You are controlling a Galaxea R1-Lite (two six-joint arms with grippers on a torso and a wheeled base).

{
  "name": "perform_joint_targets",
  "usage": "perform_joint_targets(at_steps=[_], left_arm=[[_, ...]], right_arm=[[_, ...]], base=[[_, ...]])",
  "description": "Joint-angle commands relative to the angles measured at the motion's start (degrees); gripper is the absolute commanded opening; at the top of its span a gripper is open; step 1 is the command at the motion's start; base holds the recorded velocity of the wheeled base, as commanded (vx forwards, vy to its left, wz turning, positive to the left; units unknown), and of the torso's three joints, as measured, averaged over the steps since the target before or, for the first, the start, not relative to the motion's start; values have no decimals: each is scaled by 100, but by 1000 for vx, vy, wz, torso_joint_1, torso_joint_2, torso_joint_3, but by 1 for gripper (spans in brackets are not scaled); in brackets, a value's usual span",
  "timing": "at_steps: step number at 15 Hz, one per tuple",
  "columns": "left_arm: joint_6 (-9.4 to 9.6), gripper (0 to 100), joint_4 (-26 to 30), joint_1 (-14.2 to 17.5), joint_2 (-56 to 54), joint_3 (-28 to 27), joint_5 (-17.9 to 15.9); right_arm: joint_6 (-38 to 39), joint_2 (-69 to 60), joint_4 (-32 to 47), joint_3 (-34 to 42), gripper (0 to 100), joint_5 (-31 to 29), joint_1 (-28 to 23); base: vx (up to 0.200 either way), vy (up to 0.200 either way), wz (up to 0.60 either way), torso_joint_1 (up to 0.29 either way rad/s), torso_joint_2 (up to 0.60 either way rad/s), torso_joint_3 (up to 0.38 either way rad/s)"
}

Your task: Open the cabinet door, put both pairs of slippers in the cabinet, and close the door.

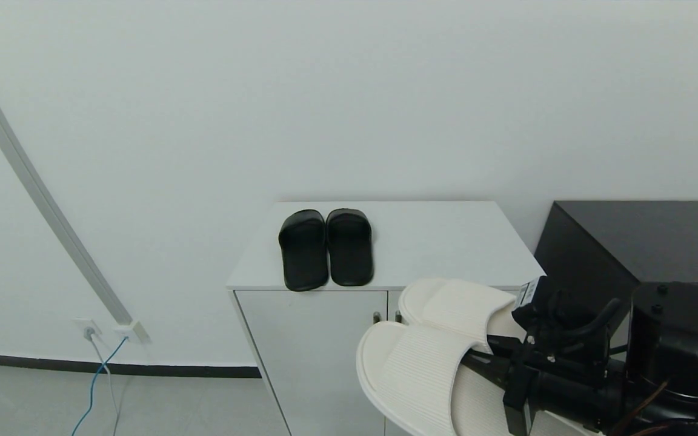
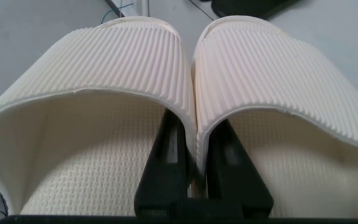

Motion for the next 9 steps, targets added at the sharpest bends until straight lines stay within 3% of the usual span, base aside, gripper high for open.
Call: perform_joint_targets(at_steps=[1,5,6,9], left_arm=[[-2,0,-1,2,7,1,-1],[7,0,7,2,7,1,-19],[7,100,7,2,7,1,-19],[7,100,-1,2,7,1,-10]], right_arm=[[-2,40,-3,5,0,2,9],[-2,40,-11,67,0,-7,1],[-2,40,-11,67,0,-7,1],[-2,31,-11,67,0,-7,1]], base=[[0,0,0,0,0,0],[0,0,0,-75,173,103],[0,0,0,-159,388,227],[0,0,0,-198,460,258]])
